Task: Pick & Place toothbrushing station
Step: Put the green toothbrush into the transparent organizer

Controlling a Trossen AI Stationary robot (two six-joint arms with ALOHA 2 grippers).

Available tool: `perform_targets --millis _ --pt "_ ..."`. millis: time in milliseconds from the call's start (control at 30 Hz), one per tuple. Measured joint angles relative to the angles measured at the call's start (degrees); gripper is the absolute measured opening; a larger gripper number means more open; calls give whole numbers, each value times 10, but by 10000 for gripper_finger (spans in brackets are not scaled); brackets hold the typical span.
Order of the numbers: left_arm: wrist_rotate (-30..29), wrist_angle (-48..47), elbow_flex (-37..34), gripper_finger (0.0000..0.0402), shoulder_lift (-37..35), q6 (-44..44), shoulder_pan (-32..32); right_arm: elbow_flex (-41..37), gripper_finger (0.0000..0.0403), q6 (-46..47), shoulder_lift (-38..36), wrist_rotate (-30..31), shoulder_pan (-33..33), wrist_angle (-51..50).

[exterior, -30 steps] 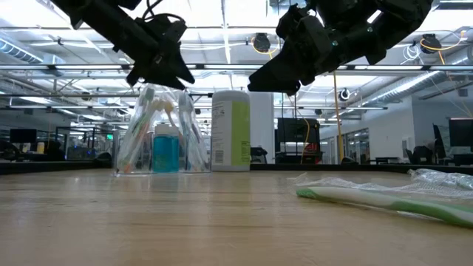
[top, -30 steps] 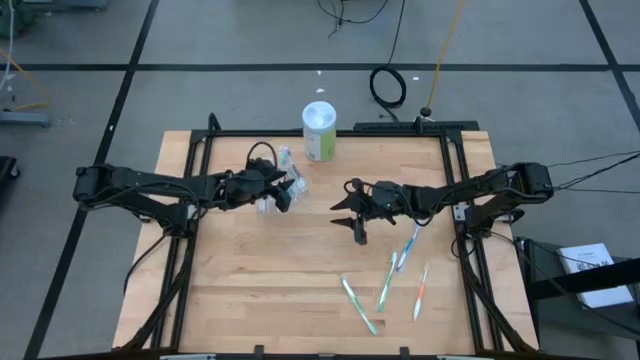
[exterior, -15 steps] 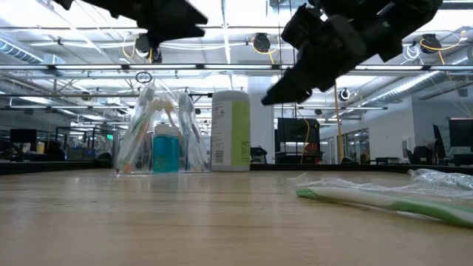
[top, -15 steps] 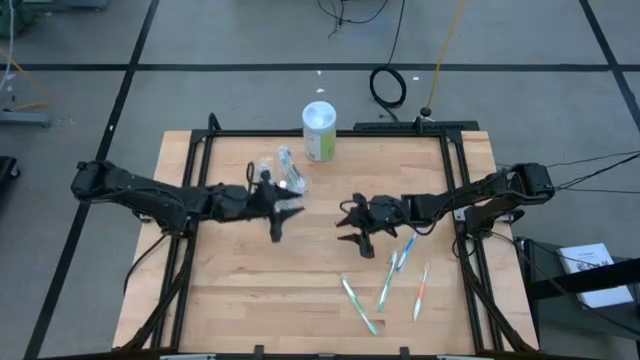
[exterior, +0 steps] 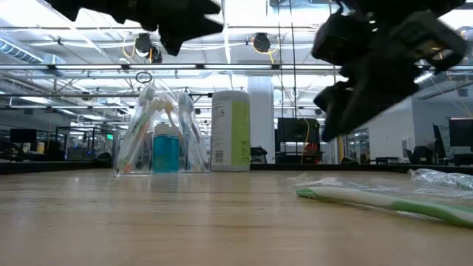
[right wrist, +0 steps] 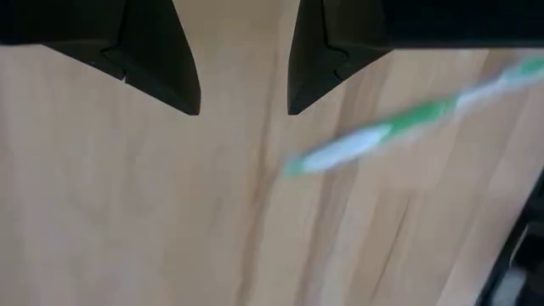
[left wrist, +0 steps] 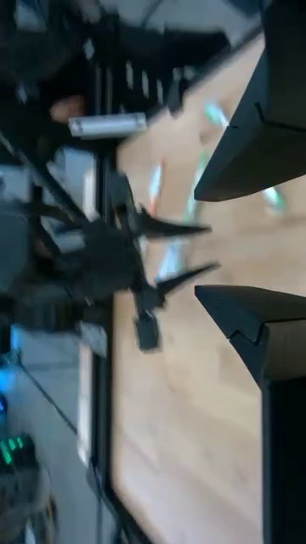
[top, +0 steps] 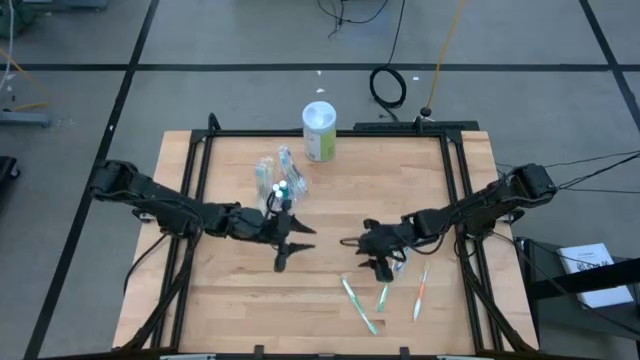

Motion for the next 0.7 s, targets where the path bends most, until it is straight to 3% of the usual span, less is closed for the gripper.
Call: perform_targets --millis 200,367,500,700 --pt "32 -42 93 177 73 35 -45 0 169 -26 -19 -16 40 -29" --pt "32 -202 243 177 170 78 -69 0 169 -73 -66 -13 49 -85" --pt "38 -314 371 177 265 84 -69 0 169 -47 -117 -10 52 -167" --pt "136 -344 501 177 408 119 -61 -32 169 27 -168 3 65 -188"
